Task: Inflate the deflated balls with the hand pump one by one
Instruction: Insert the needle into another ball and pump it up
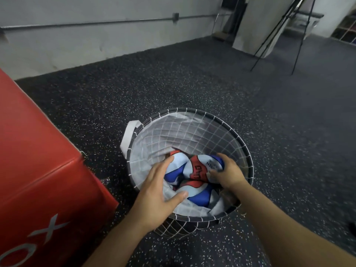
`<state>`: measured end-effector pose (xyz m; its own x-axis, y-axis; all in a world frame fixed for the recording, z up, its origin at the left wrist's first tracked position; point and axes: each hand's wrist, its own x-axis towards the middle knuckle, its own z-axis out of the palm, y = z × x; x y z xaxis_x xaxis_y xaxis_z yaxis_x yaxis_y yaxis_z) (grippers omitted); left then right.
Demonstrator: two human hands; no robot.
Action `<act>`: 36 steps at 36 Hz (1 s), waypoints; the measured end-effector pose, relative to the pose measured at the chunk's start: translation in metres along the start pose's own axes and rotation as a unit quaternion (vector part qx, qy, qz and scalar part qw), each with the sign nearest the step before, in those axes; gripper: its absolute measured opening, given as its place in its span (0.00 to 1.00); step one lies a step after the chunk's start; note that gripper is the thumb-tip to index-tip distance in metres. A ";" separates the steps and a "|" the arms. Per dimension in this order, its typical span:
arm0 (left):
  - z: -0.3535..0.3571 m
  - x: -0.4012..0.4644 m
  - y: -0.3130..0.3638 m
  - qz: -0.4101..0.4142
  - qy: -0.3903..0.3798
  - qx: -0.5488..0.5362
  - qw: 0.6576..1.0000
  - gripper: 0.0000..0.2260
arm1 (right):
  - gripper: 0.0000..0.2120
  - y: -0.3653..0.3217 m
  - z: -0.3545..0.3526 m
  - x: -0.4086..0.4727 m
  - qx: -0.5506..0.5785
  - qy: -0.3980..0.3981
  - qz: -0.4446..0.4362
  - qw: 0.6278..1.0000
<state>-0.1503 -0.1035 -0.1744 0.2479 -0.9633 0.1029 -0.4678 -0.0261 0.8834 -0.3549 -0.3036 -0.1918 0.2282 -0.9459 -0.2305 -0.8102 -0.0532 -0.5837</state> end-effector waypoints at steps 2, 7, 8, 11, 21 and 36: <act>0.001 0.000 -0.004 -0.005 -0.002 0.000 1.000 0.40 | 0.36 0.002 0.001 0.003 -0.011 0.013 0.013 1.000; 0.000 -0.002 -0.009 -0.008 -0.006 0.010 1.000 0.41 | 0.31 0.003 0.001 0.004 -0.081 0.054 0.018 0.995; -0.001 -0.002 -0.009 -0.009 -0.006 0.009 1.000 0.41 | 0.29 0.003 0.002 0.004 -0.089 0.065 0.018 0.994; -0.003 -0.004 -0.008 -0.012 -0.007 0.005 1.000 0.41 | 0.23 0.002 0.001 0.003 -0.092 0.093 0.015 0.991; -0.019 -0.016 0.005 -0.009 -0.003 0.020 1.000 0.41 | 0.14 -0.006 0.001 0.002 -0.117 0.097 0.028 0.988; -0.051 -0.034 0.037 0.011 0.013 0.055 0.998 0.40 | 0.06 -0.061 -0.037 -0.063 0.011 0.216 -0.110 0.970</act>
<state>-0.1332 -0.0585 -0.1217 0.2581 -0.9566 0.1351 -0.5628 -0.0353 0.8258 -0.3399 -0.2529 -0.1124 0.1423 -0.9588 0.2458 -0.7547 -0.2658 -0.5998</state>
